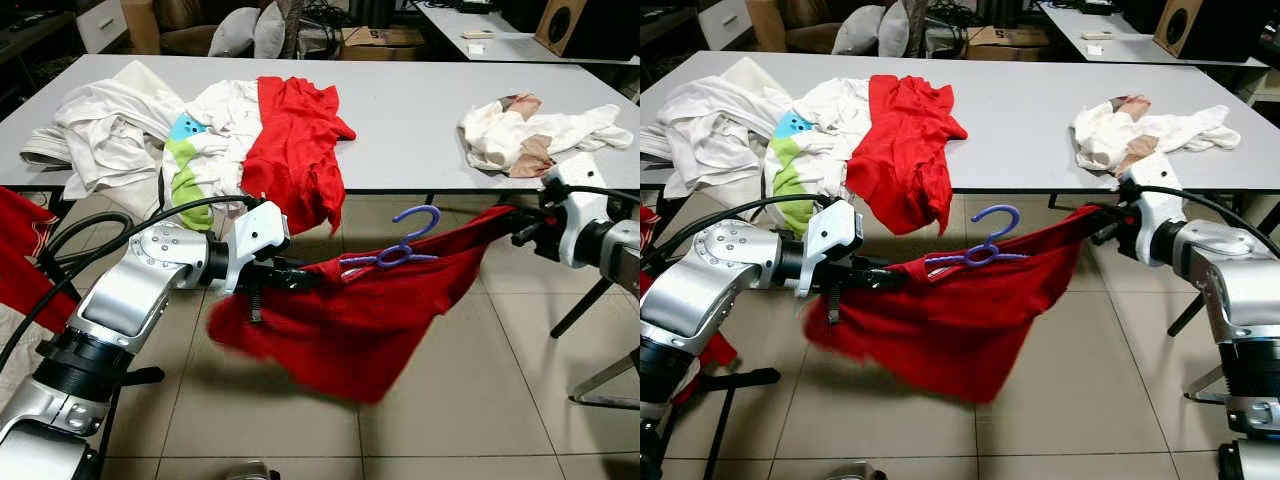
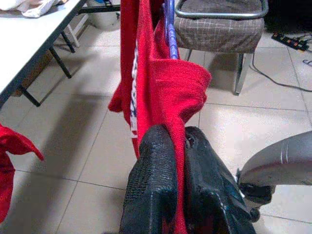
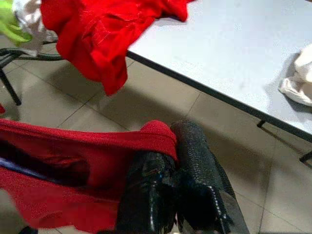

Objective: Hang hanger

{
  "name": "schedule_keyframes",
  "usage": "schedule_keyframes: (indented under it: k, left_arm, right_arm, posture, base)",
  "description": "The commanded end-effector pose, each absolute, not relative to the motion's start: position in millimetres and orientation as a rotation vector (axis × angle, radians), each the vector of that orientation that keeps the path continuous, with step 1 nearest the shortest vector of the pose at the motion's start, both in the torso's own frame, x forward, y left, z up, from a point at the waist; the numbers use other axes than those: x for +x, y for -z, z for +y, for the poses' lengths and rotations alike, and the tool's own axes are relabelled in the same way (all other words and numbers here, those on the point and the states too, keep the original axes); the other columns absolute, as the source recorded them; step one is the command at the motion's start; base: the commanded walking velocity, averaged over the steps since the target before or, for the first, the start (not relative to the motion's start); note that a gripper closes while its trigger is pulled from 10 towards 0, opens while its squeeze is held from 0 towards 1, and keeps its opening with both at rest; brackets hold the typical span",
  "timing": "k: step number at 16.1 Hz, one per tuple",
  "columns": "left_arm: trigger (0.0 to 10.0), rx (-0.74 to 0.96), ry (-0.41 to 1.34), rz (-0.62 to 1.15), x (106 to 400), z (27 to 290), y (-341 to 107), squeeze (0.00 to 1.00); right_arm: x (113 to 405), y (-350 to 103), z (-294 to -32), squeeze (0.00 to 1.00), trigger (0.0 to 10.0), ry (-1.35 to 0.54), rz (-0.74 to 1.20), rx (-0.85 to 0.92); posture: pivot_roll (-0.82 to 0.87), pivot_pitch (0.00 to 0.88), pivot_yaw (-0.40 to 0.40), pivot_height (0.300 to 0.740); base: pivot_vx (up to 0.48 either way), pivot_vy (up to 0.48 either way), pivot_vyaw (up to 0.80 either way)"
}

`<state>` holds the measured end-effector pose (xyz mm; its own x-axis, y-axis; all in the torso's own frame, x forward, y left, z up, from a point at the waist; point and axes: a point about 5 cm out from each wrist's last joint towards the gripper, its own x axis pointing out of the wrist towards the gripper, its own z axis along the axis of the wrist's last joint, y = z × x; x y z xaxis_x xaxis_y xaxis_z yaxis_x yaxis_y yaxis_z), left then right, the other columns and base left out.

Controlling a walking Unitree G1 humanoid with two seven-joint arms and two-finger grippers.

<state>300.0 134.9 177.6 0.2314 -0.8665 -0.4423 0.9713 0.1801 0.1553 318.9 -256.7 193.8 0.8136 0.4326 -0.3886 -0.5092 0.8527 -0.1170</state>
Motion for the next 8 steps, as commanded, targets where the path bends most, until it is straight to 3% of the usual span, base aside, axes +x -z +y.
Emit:
schedule_keyframes:
  k: [1, 3, 5, 6, 7, 8]
  left_arm:
    - [0.0, 0.458, 1.37, 0.279, 296, 123, -176, 0.0]
    - [0.0, 0.459, 1.387, 0.279, 294, 118, -174, 0.0]
    - [0.0, 0.421, 1.388, 0.252, 295, 110, -174, 0.0]
    - [0.0, 0.412, 1.361, 0.243, 299, 114, -176, 0.0]
    - [0.0, 0.407, 1.338, 0.242, 301, 119, -178, 0.0]
    - [0.0, 0.393, 1.323, 0.243, 302, 123, -180, 0.0]
  right_arm:
    - [322, -198, -248, 0.0, 0.0, -0.526, 0.33, -0.249]
    - [324, -197, -243, 0.0, 0.0, -0.534, 0.324, -0.246]
    - [325, -194, -222, 0.0, 0.0, -0.605, 0.305, -0.241]
    - [323, -194, -220, 0.0, 10.0, -0.627, 0.301, -0.238]
    - [321, -195, -220, 0.0, 10.0, -0.661, 0.308, -0.208]
    - [319, -197, -220, 1.0, 10.0, -0.686, 0.304, -0.178]
  posture:
    - [-0.04, 0.0, -0.024, 0.74]
    - [-0.04, 0.0, -0.024, 0.74]
    - [-0.04, 0.0, -0.021, 0.74]
    - [-0.04, 0.0, -0.023, 0.74]
    - [-0.04, 0.0, -0.024, 0.74]
    - [-0.04, 0.0, -0.024, 0.74]
  base:
    - [0.0, 0.0, 0.0]
    - [0.0, 0.0, 0.0]
    - [0.0, 0.0, 0.0]
    - [0.0, 0.0, 0.0]
    - [0.0, 0.0, 0.0]
    - [0.0, 0.0, 0.0]
